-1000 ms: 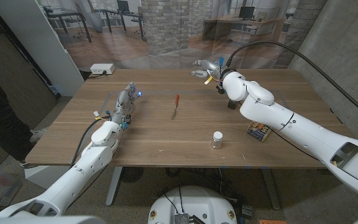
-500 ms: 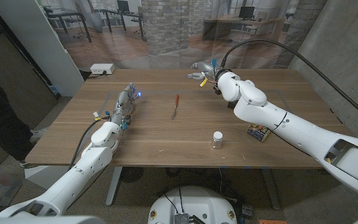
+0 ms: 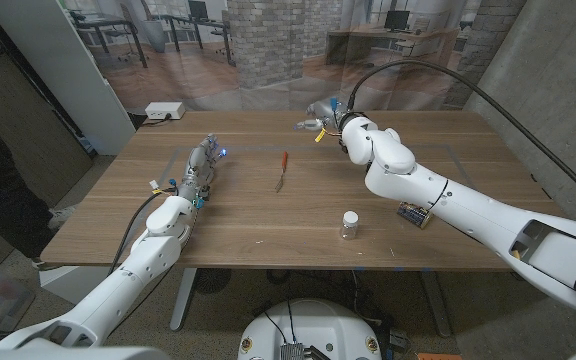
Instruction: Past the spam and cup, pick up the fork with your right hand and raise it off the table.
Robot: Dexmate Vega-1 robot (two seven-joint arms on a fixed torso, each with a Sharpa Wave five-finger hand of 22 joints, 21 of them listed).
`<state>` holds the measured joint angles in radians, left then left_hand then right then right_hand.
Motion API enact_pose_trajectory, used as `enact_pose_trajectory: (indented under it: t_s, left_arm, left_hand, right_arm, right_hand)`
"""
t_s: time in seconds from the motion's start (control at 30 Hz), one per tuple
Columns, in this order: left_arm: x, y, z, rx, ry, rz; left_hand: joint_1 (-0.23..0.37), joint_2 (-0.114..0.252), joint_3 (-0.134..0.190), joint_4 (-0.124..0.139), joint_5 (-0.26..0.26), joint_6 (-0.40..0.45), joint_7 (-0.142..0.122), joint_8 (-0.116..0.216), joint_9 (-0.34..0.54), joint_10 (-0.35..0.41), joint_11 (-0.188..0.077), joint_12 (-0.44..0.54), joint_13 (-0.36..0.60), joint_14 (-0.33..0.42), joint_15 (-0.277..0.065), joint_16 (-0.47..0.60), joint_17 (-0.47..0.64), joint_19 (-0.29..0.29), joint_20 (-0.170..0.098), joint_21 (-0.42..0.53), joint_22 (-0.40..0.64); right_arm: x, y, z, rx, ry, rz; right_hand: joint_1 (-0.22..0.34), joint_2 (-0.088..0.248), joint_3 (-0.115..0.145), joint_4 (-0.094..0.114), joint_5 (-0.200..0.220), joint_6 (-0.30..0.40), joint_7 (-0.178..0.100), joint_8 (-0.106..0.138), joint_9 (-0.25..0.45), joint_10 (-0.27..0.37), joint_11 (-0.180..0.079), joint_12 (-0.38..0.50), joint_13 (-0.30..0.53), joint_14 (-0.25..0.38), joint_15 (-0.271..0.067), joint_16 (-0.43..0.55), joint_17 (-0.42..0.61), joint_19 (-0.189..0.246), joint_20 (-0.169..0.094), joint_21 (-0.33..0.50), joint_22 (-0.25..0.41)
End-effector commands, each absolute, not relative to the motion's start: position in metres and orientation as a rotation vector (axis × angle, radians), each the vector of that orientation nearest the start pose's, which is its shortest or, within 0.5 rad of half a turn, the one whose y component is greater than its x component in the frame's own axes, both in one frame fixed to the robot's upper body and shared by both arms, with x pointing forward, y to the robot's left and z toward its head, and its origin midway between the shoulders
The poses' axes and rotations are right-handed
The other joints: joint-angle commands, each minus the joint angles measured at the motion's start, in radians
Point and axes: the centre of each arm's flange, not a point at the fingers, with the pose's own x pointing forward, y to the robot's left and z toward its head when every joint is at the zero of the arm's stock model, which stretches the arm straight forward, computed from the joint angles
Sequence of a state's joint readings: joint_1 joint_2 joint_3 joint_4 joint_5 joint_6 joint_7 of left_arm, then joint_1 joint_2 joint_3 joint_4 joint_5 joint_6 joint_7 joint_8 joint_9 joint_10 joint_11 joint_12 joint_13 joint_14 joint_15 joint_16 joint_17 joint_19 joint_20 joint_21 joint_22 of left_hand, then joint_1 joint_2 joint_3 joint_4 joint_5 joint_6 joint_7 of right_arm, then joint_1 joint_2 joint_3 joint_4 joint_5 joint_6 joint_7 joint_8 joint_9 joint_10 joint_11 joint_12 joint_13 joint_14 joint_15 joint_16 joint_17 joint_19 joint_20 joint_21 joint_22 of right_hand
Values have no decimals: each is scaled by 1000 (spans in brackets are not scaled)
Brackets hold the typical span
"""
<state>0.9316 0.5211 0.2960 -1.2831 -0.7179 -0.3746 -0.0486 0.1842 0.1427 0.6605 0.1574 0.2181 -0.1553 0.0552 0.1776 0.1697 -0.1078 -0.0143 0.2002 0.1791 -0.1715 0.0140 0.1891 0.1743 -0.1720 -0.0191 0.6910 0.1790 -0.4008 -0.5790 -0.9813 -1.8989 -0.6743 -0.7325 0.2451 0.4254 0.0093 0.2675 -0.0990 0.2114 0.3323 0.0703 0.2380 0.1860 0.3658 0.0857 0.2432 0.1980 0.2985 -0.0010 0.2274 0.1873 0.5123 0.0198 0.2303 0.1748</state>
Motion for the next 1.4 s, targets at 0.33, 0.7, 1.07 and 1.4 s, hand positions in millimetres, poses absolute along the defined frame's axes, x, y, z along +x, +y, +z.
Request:
enact_pose_trajectory:
  t_s: [0.33,0.7,1.07,1.4]
  left_arm:
    - [645,335,-60,-133,-607,-139]
    - [646,336,-57,-125,-612,-141]
    - [647,337,-56,-123,-612,-141]
    - [647,338,-55,-124,-614,-141]
  left_hand:
    - [-8,37,9,-1,-3,-5,5,1,3,-1,4,0,4,-3,2,-1,2,-80,4,-4,5]
    - [-9,37,10,-1,-3,-5,5,2,3,-2,4,-1,4,-4,2,-2,2,-80,3,-5,5]
    - [-9,37,11,-2,-3,-5,5,2,3,-2,4,-1,4,-4,2,-2,2,-79,3,-6,5]
    - [-10,37,11,-2,-3,-5,5,2,3,-2,5,0,4,-4,2,-2,2,-80,4,-7,5]
  right_arm:
    - [582,-53,98,-1574,-517,-126]
    - [588,-46,96,-1596,-497,-151]
    - [595,-40,91,-1624,-456,-154]
    - [598,-35,88,-1653,-425,-161]
  right_hand:
    - [3,-28,-19,-4,24,81,-18,16,2,73,-25,12,1,79,-31,9,-2,69,-8,18,3]
    - [-14,-61,-43,-3,27,91,-17,13,1,88,-27,10,1,96,-29,7,-2,83,-3,17,2]
    - [-20,-71,-56,0,36,117,-19,14,1,108,-32,7,1,131,-37,10,-2,120,-8,24,4]
    - [-13,-77,-59,-4,41,122,-21,12,1,112,-36,4,1,136,-39,7,-3,124,-11,23,5]
